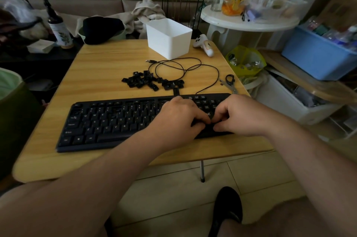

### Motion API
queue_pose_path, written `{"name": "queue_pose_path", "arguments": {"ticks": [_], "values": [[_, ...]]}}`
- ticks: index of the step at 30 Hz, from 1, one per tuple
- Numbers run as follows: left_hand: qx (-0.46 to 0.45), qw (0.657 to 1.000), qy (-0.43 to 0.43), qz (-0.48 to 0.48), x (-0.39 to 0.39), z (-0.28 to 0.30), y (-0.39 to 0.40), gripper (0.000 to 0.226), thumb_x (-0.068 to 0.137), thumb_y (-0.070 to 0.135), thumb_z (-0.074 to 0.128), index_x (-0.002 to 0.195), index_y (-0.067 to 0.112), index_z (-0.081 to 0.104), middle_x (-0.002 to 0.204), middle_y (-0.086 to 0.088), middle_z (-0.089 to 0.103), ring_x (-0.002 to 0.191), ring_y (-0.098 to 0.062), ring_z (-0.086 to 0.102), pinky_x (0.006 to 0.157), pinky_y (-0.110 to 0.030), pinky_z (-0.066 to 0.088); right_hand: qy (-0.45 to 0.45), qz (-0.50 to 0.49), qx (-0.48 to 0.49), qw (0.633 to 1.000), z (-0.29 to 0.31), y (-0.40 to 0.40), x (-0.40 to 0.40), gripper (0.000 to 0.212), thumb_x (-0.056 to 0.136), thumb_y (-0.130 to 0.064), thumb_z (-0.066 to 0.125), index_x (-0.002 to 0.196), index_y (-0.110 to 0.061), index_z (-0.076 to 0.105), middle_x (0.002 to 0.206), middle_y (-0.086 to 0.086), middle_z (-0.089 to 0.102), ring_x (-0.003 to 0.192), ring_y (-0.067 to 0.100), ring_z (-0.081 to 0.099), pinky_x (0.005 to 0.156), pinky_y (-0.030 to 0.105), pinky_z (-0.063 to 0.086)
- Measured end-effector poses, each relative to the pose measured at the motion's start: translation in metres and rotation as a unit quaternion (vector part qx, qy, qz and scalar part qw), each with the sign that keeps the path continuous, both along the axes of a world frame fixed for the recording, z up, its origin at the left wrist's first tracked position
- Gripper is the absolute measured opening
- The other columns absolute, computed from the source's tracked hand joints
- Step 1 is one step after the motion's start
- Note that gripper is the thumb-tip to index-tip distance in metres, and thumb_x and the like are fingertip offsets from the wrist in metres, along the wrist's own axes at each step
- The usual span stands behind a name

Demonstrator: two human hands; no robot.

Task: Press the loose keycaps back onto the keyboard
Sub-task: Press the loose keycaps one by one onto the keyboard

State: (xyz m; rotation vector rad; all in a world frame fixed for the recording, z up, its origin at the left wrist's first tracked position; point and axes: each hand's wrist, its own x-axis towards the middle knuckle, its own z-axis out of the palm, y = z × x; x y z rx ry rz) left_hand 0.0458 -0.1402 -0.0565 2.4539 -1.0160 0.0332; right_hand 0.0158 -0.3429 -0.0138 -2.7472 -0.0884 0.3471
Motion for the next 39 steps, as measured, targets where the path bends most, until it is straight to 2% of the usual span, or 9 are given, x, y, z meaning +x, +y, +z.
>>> {"name": "queue_pose_path", "arguments": {"ticks": [6, 12, 17, 21, 25, 28, 33, 36, 39], "values": [[0.015, 0.999, -0.032, -0.016, -0.003, 0.0, 0.001, 0.025, 0.099, 0.039, 0.062, 0.116, 0.054, 0.073, 0.097, 0.018, 0.048, 0.101, -0.015, 0.046, 0.09, -0.04, 0.043, 0.007, 0.002, -0.03, 1.0, 0.002, 0.003, 0.002, 0.007, 0.083, -0.034, 0.084, 0.086, -0.038, 0.08, 0.082, -0.019, 0.072, 0.081, -0.001, 0.063, 0.067, 0.023, 0.051], [0.027, 0.998, -0.05, -0.019, -0.004, -0.001, -0.001, 0.026, 0.1, 0.041, 0.06, 0.118, 0.056, 0.071, 0.1, 0.017, 0.05, 0.107, -0.016, 0.045, 0.089, -0.038, 0.036, -0.006, 0.028, -0.112, 0.993, 0.007, 0.015, 0.002, 0.006, 0.085, -0.03, 0.08, 0.085, -0.033, 0.076, 0.08, -0.014, 0.066, 0.084, 0.011, 0.062, 0.081, 0.036, 0.058], [0.059, 0.995, -0.076, -0.017, -0.004, -0.001, -0.001, 0.026, 0.101, 0.043, 0.057, 0.119, 0.056, 0.07, 0.102, 0.017, 0.045, 0.111, -0.017, 0.044, 0.089, -0.038, 0.034, -0.064, 0.077, -0.205, 0.974, 0.006, 0.023, -0.003, 0.013, 0.089, -0.021, 0.07, 0.083, -0.032, 0.07, 0.077, -0.013, 0.055, 0.084, 0.017, 0.051, 0.077, 0.032, 0.04], [0.044, 0.996, -0.074, -0.001, 0.0, 0.002, 0.004, 0.024, 0.1, 0.044, 0.058, 0.116, 0.054, 0.072, 0.102, 0.017, 0.053, 0.109, -0.016, 0.046, 0.094, -0.04, 0.037, -0.021, 0.027, -0.093, 0.995, 0.005, 0.01, -0.004, 0.005, 0.087, -0.029, 0.079, 0.086, -0.033, 0.077, 0.082, -0.015, 0.065, 0.085, 0.009, 0.062, 0.076, 0.033, 0.056], [0.01, 0.996, -0.044, 0.077, 0.023, 0.011, 0.021, 0.021, 0.099, 0.041, 0.061, 0.115, 0.047, 0.073, 0.108, 0.018, 0.063, 0.115, -0.019, 0.052, 0.105, -0.05, 0.043, -0.069, -0.056, 0.039, 0.995, 0.004, -0.007, -0.004, 0.007, 0.089, -0.026, 0.08, 0.085, -0.031, 0.078, 0.083, -0.013, 0.07, 0.079, 0.003, 0.063, 0.065, 0.022, 0.047], [0.013, 0.988, -0.027, 0.148, 0.04, 0.014, 0.035, 0.022, 0.098, 0.037, 0.062, 0.116, 0.045, 0.073, 0.119, 0.013, 0.067, 0.123, -0.023, 0.052, 0.108, -0.052, 0.043, -0.097, -0.101, 0.108, 0.984, 0.005, -0.011, -0.002, 0.009, 0.086, -0.031, 0.083, 0.081, -0.028, 0.076, 0.076, -0.008, 0.068, 0.07, 0.006, 0.062, 0.06, 0.024, 0.047], [0.033, 0.981, -0.003, 0.191, 0.053, 0.012, 0.039, 0.022, 0.099, 0.037, 0.063, 0.118, 0.044, 0.072, 0.119, 0.013, 0.068, 0.124, -0.021, 0.053, 0.108, -0.051, 0.04, -0.059, -0.073, 0.035, 0.995, -0.004, 0.002, 0.002, 0.026, 0.074, -0.042, 0.09, 0.07, -0.026, 0.07, 0.06, -0.012, 0.063, 0.055, 0.001, 0.055, 0.053, 0.023, 0.041], [0.036, 0.978, -0.002, 0.206, 0.06, 0.009, 0.038, 0.025, 0.097, 0.038, 0.063, 0.119, 0.046, 0.07, 0.118, 0.013, 0.067, 0.121, -0.02, 0.056, 0.105, -0.05, 0.044, -0.063, -0.064, 0.019, 0.996, 0.0, 0.004, 0.005, 0.026, 0.074, -0.042, 0.091, 0.07, -0.026, 0.07, 0.065, -0.011, 0.063, 0.063, 0.002, 0.057, 0.055, 0.024, 0.042], [0.032, 0.975, 0.001, 0.222, 0.069, 0.009, 0.038, 0.031, 0.094, 0.034, 0.062, 0.123, 0.045, 0.068, 0.116, 0.01, 0.068, 0.114, -0.019, 0.06, 0.102, -0.05, 0.047, -0.049, -0.044, -0.011, 0.998, 0.001, 0.004, 0.006, 0.027, 0.072, -0.045, 0.091, 0.07, -0.029, 0.07, 0.073, -0.013, 0.066, 0.073, 0.004, 0.061, 0.062, 0.031, 0.054]]}}
